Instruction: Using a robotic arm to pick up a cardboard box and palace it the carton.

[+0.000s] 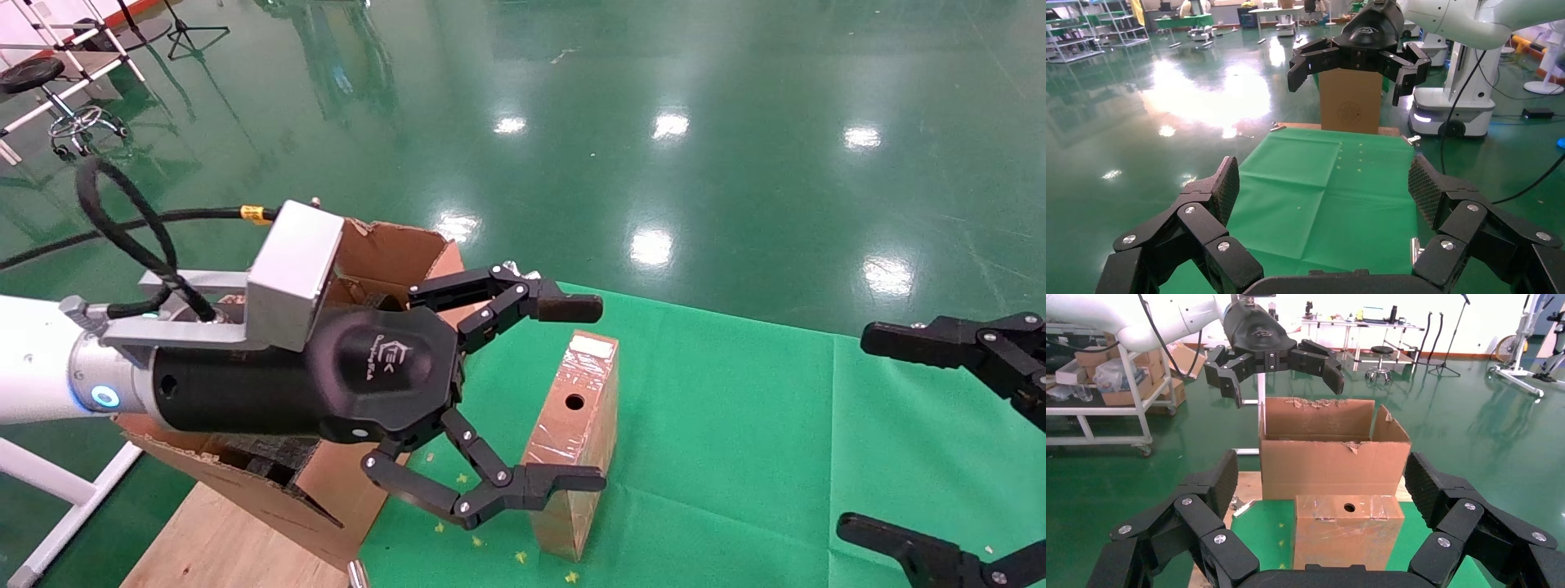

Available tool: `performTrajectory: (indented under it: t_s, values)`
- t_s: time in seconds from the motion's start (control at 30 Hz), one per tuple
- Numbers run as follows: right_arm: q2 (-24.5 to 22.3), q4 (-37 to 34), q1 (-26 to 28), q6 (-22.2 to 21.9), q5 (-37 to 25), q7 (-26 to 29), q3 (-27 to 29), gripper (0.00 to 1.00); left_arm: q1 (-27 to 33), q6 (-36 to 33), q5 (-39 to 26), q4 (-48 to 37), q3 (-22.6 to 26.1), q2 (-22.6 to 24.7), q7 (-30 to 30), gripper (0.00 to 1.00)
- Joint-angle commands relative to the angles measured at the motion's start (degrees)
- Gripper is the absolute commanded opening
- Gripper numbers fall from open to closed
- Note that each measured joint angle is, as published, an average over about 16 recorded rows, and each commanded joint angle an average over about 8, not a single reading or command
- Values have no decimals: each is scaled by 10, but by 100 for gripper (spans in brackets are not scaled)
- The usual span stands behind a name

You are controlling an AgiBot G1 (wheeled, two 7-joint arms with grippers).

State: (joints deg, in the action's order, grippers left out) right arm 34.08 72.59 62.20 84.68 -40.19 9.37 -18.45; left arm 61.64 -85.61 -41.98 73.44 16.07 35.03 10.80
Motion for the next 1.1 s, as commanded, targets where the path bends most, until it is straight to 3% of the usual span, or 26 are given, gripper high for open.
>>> performTrajectory:
  t_s: [0.03, 0.43, 0.5, 0.7, 0.73, 1.1]
  values:
    - [0, 0, 0, 0, 0, 0, 0, 100, 0, 0, 0, 0, 0, 0, 0, 100]
    - [0, 0, 0, 0, 0, 0, 0, 100, 0, 0, 0, 0, 0, 0, 0, 100]
    - [0, 0, 0, 0, 0, 0, 0, 84, 0, 0, 0, 0, 0, 0, 0, 100]
    - [0, 0, 0, 0, 0, 0, 0, 9, 1, 3, -5, 1, 1, -2, -1, 100]
    - [0, 0, 0, 0, 0, 0, 0, 3, 2, 6, -11, 2, 1, -3, -1, 100]
    - [0, 0, 0, 0, 0, 0, 0, 0, 46, 76, -131, 30, 36, -6, 36, 100]
